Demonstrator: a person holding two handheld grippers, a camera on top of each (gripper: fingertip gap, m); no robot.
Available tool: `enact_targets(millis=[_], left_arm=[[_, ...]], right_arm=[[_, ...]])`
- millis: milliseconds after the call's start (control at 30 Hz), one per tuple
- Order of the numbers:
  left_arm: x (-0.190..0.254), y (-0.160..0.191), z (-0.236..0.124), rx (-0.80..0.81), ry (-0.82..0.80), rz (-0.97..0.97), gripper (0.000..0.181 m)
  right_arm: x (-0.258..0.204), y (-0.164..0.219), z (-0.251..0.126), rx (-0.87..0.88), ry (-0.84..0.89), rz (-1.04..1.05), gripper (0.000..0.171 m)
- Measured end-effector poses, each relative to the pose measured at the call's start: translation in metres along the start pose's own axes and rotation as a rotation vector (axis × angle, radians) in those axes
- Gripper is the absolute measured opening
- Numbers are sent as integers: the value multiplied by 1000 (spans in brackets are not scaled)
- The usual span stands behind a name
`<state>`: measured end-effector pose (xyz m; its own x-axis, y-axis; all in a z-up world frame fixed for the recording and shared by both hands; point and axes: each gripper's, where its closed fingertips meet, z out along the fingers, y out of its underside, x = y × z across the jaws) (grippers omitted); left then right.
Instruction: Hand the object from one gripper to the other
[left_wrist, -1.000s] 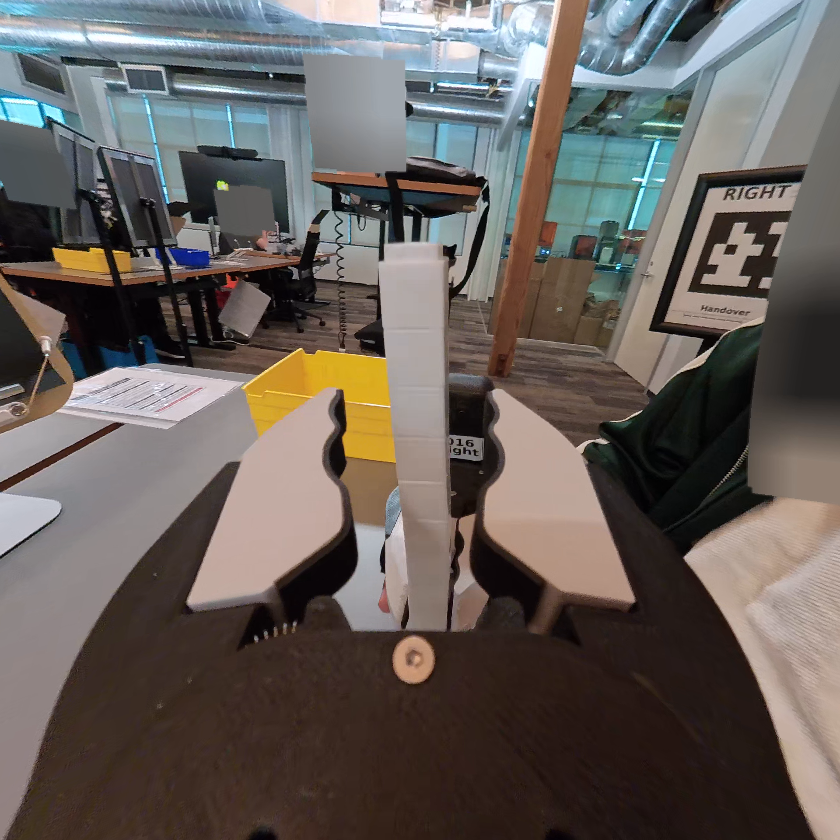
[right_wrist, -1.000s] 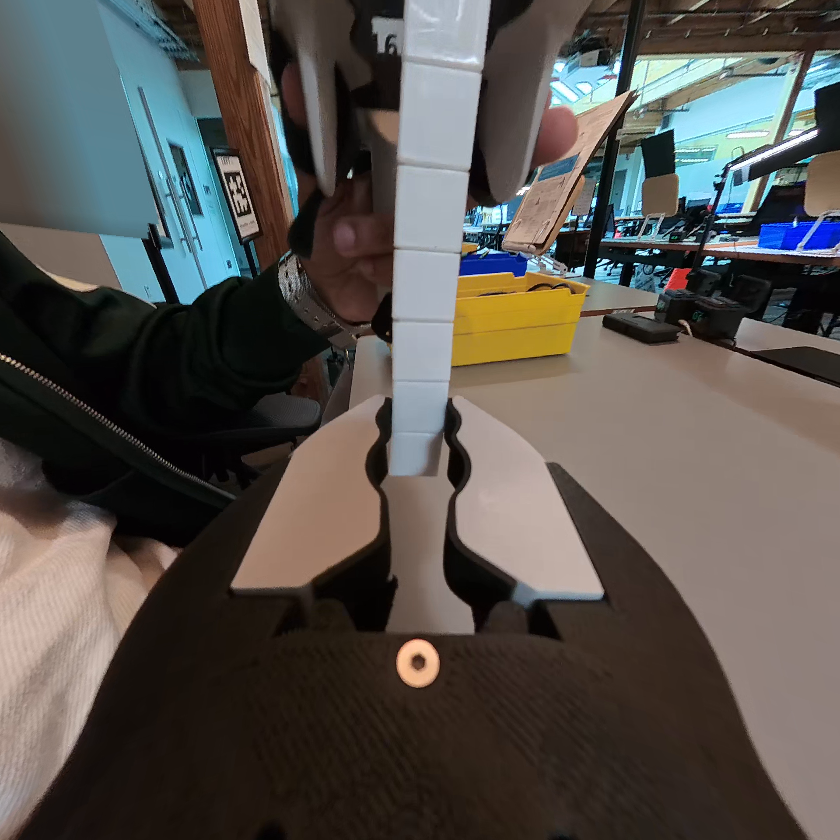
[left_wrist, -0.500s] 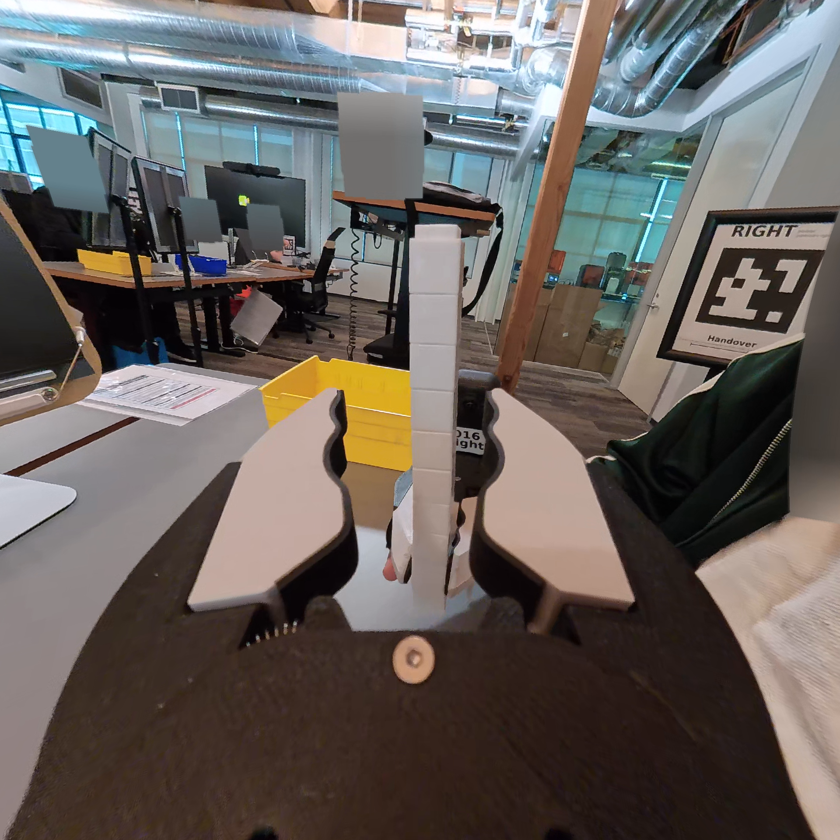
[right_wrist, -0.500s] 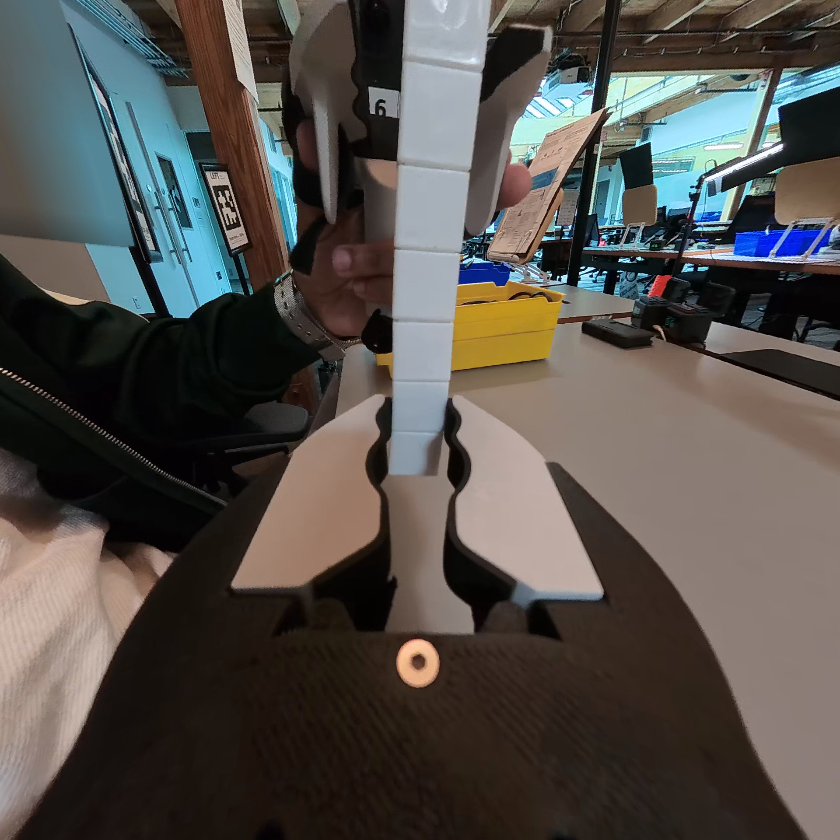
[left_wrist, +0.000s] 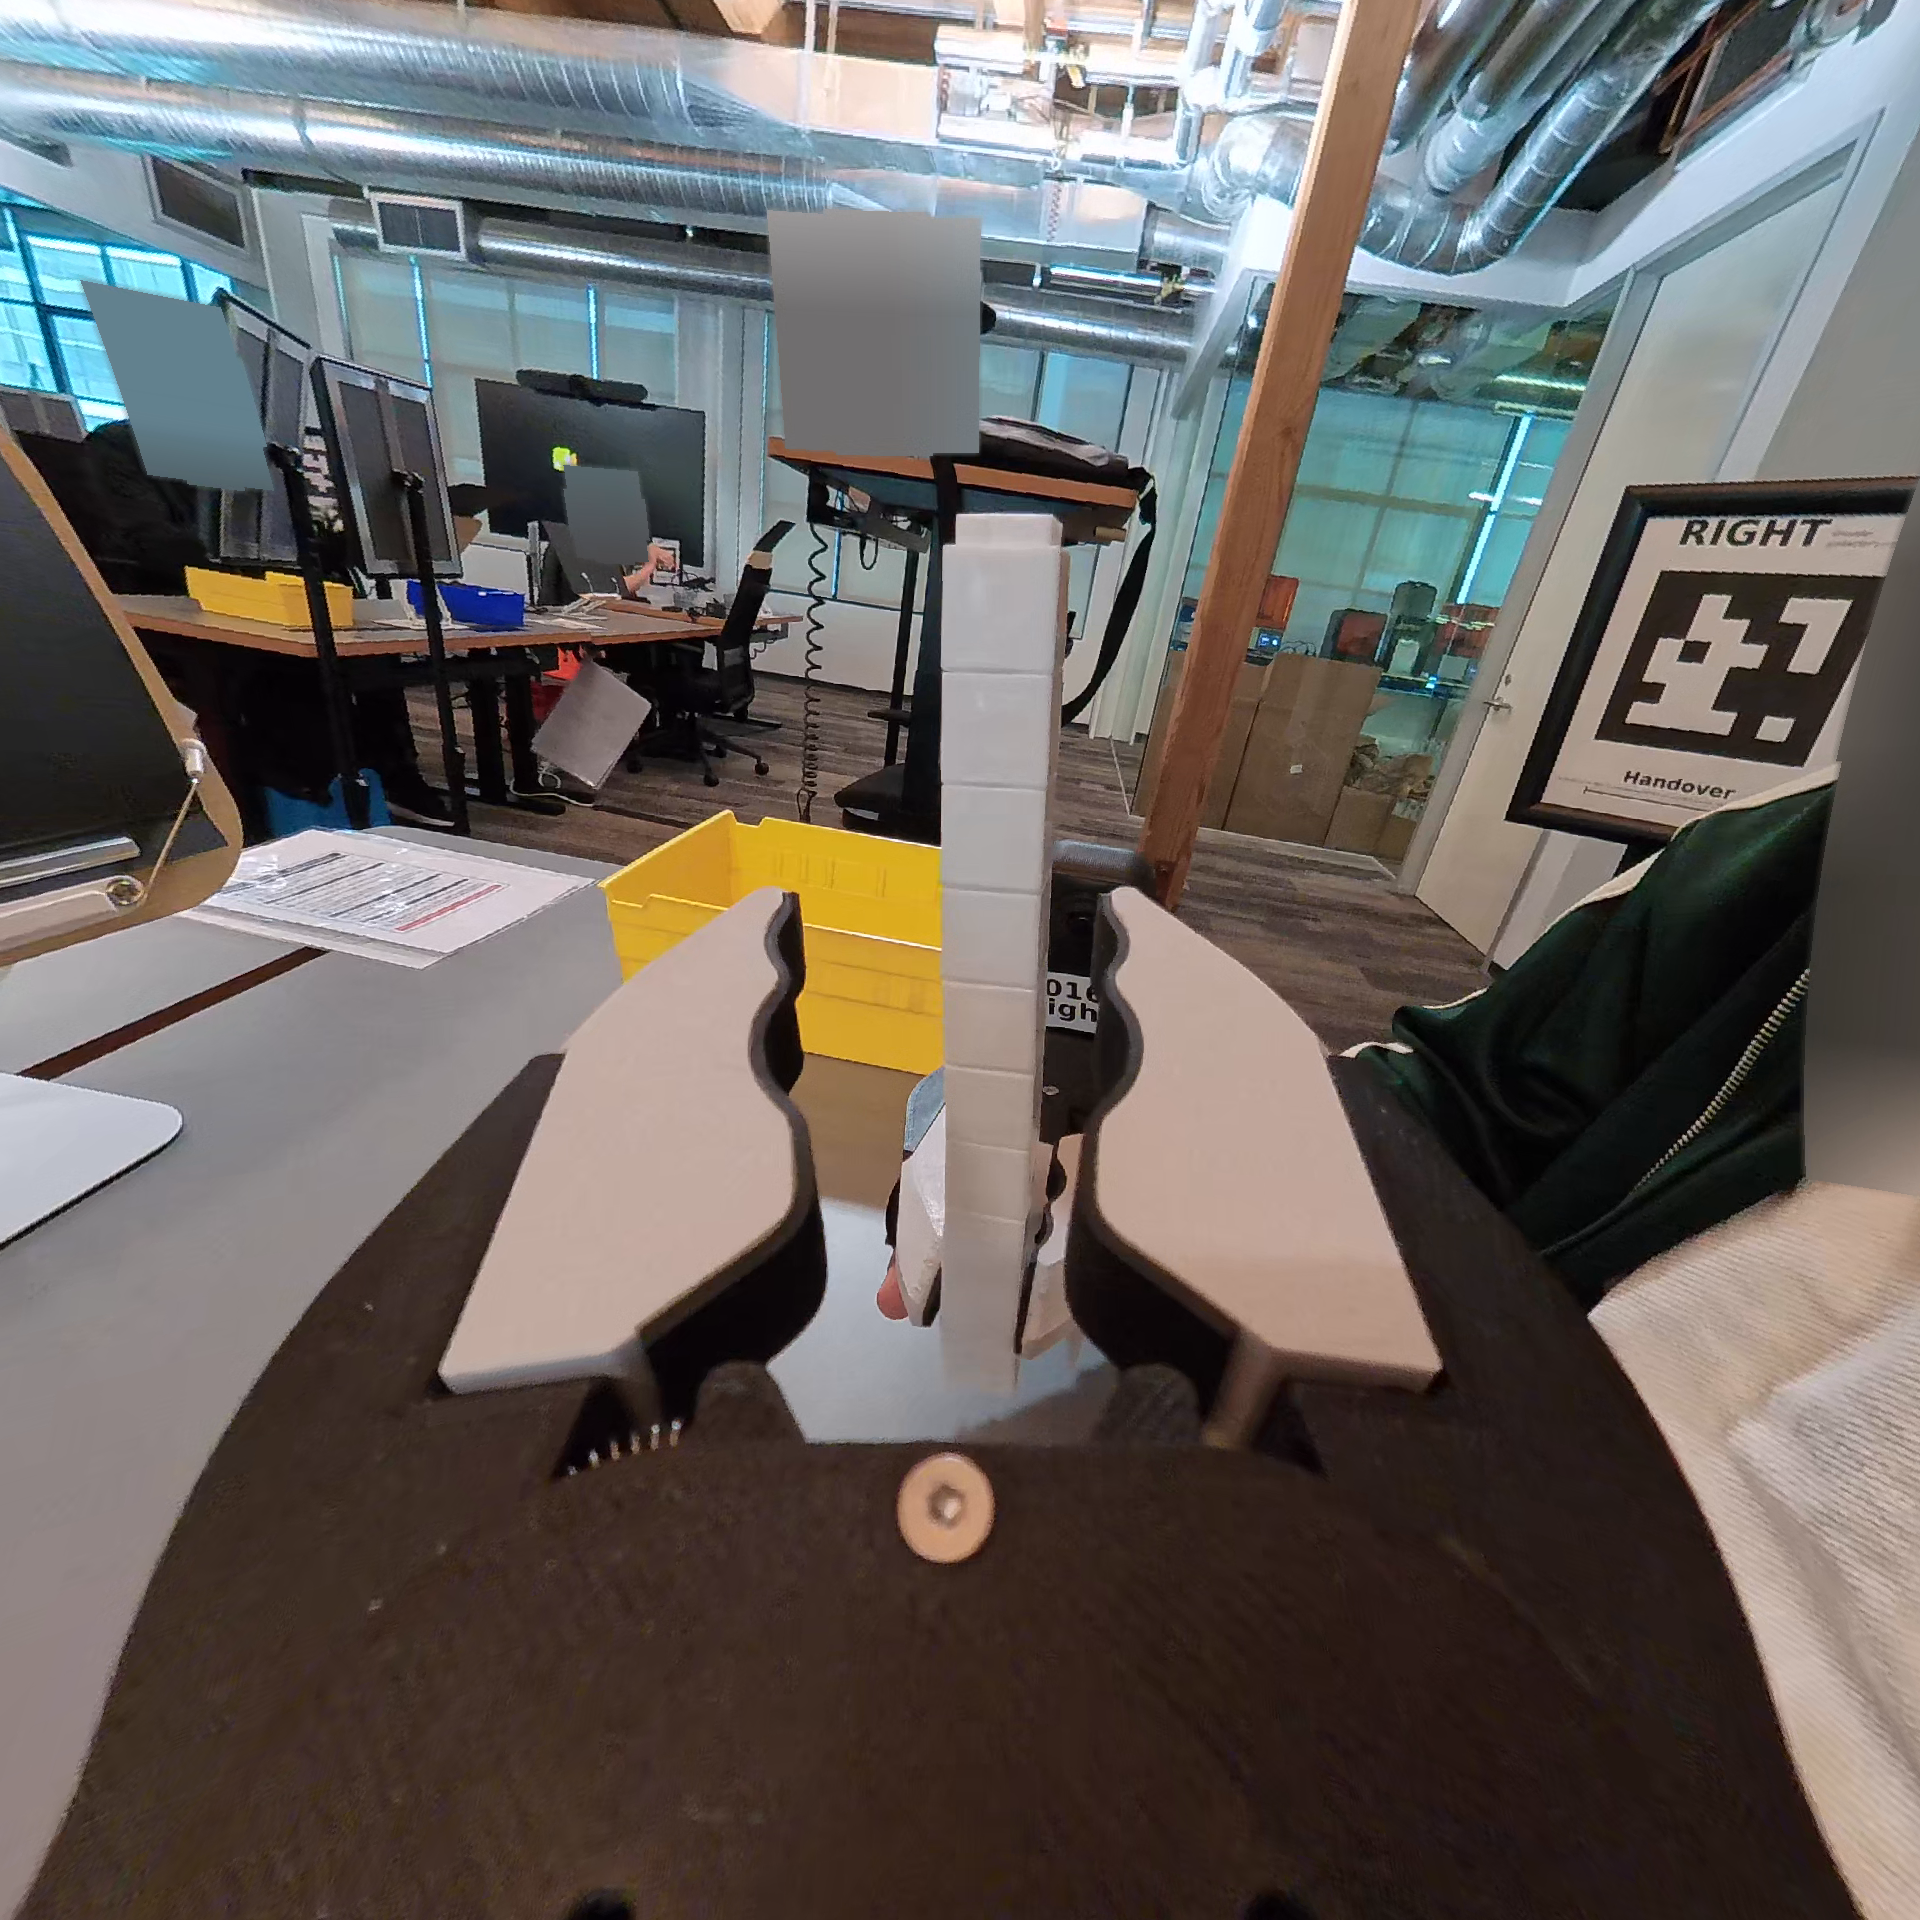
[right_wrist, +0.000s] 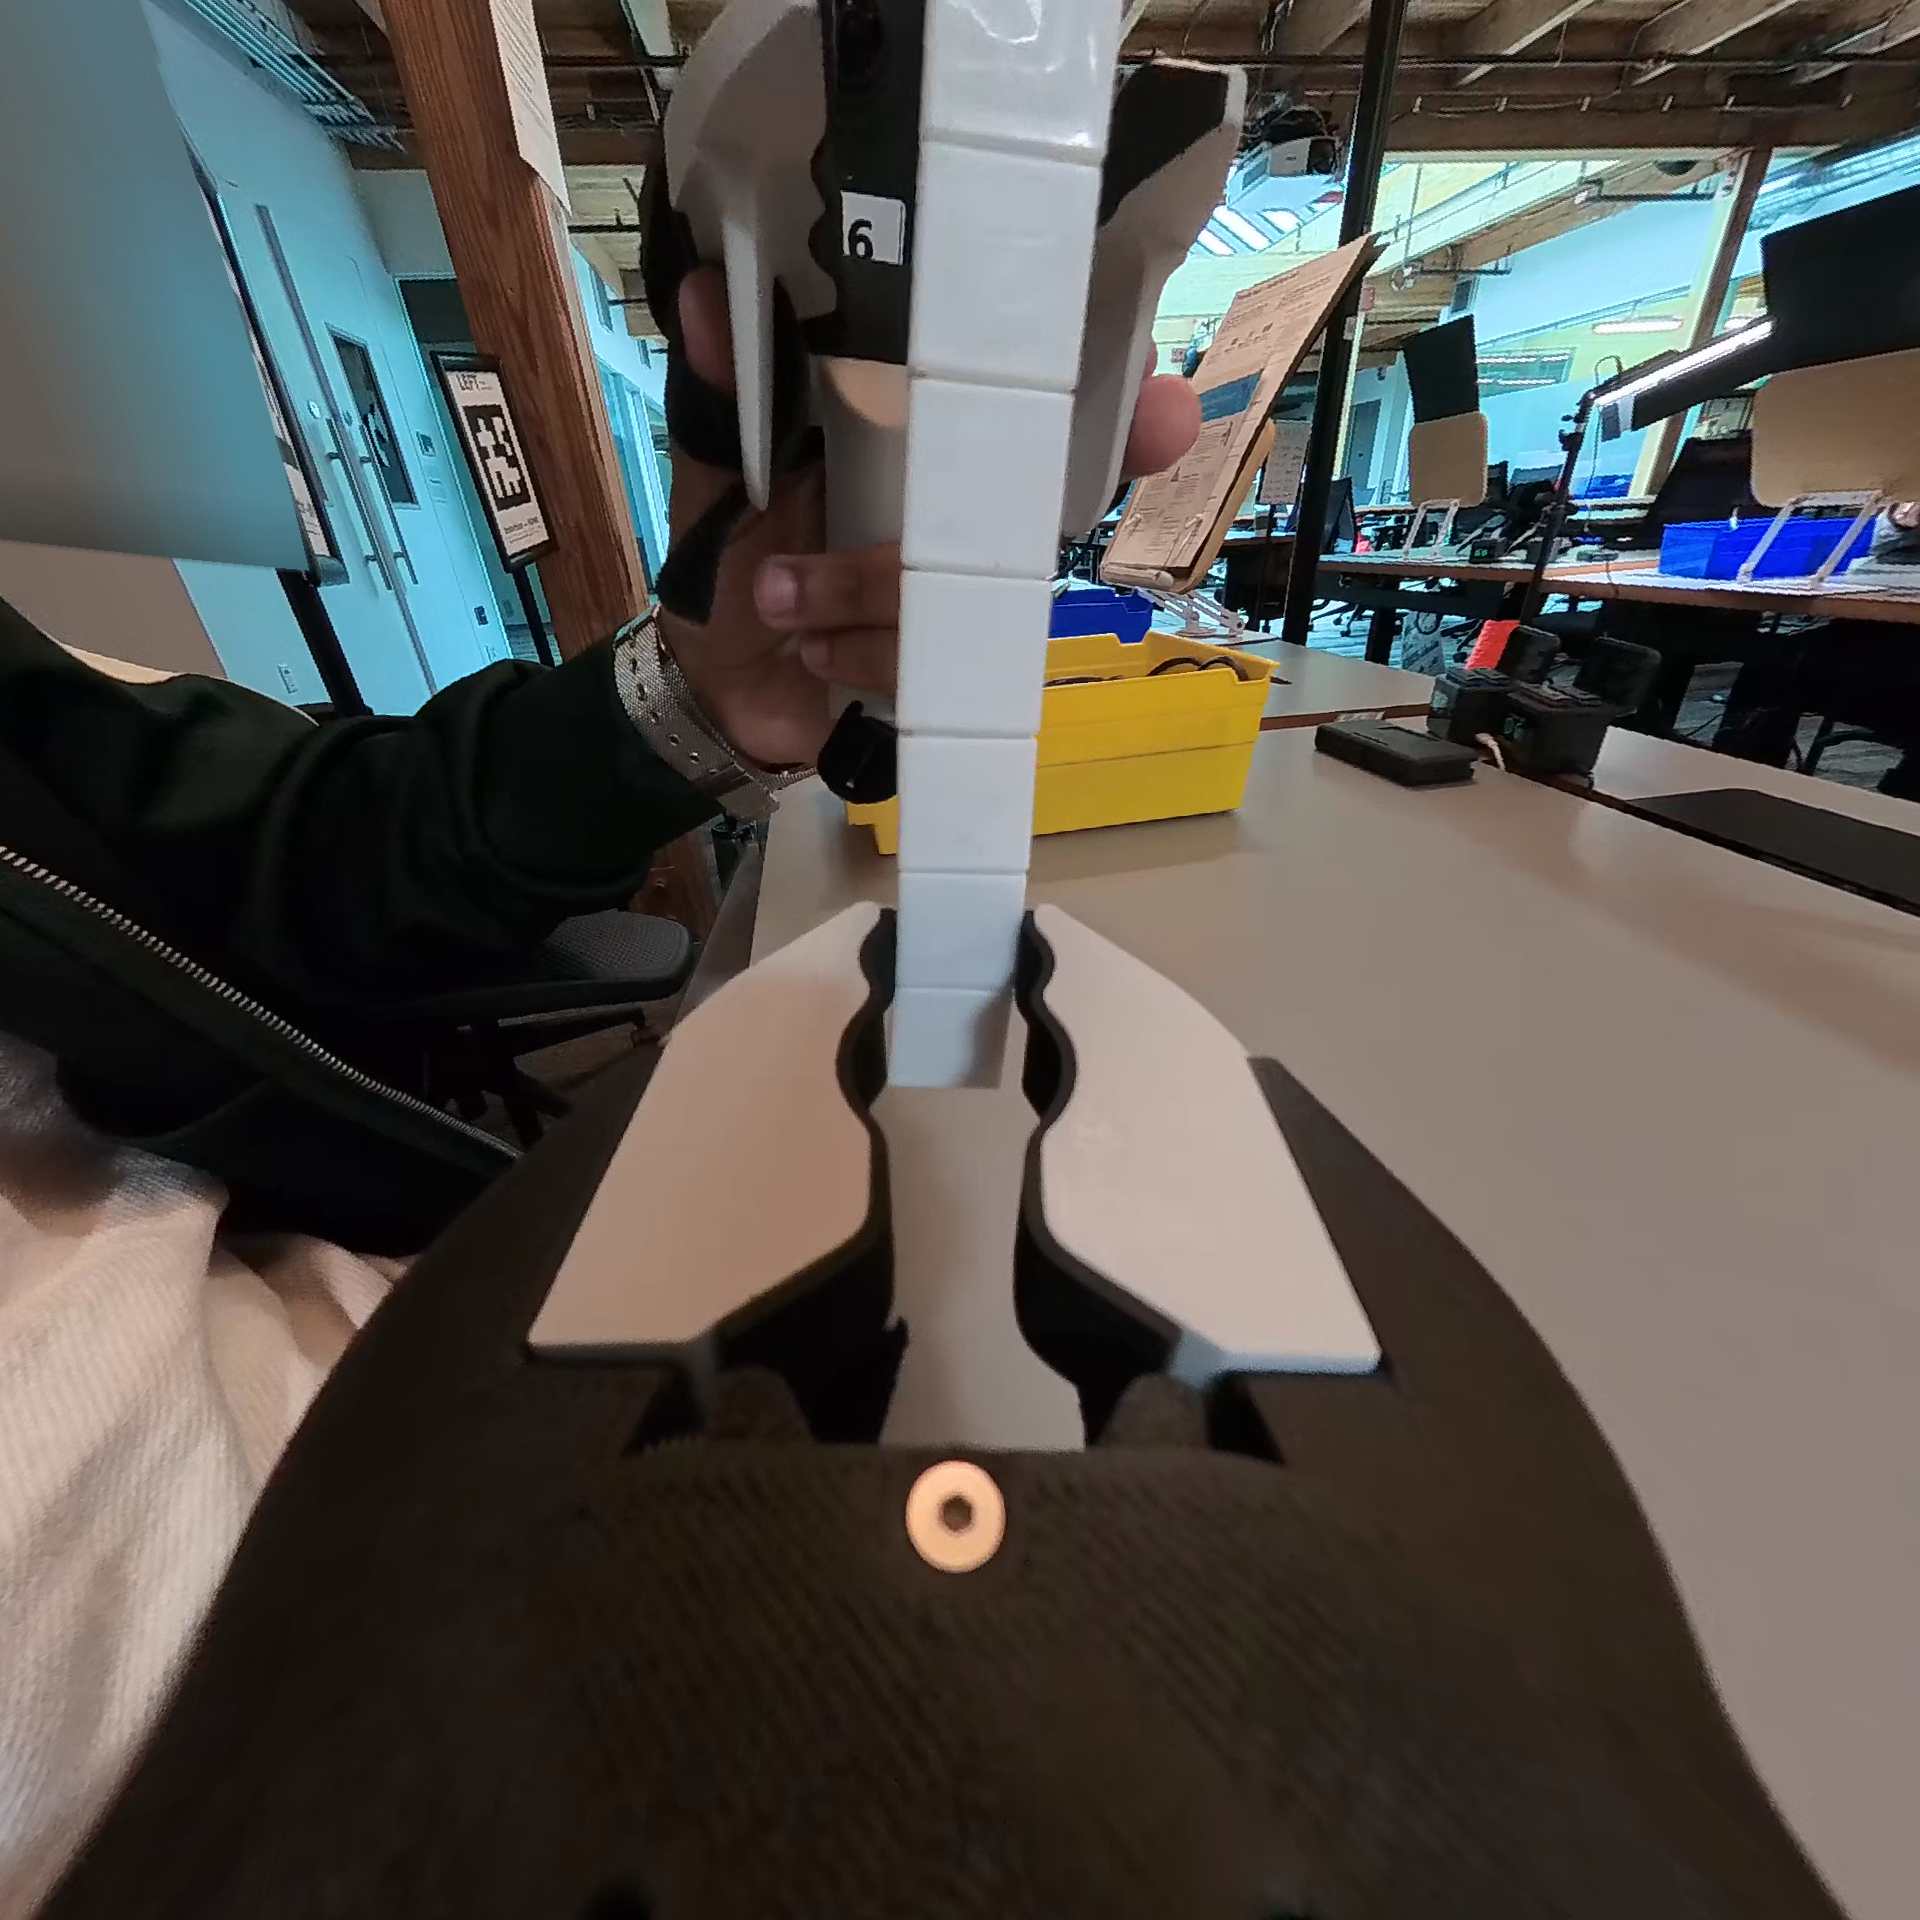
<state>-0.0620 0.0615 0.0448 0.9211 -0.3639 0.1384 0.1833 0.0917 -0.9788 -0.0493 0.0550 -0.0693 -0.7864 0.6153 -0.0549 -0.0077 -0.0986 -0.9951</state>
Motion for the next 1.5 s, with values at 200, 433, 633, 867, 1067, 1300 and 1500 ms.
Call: enact_targets(millis=[200,433,633,867,1067,1300,1500], left_arm=[[0,1,0,-2,1,-1,53],[0,1,0,-4,3,-4,53],[3,7,2,-29,36,-15,49],[6,36,9,-96,101,-55,48],[8,60,13,-115,161,-96,44],[7,65,16,-88,159,-113,38],[5,66,16,-102,132,-90,26]], right_arm=[[-1,1,0,-2,-5,3,23],[-1,1,0,-1,-10,7,23],[-3,-1,-1,7,-24,16,23],[-3,-2,-2,12,-26,21,23],[0,-3,-4,12,-19,21,23],[2,2,-4,-16,-13,34,23],[-1,10,0,-57,-22,28,23]])
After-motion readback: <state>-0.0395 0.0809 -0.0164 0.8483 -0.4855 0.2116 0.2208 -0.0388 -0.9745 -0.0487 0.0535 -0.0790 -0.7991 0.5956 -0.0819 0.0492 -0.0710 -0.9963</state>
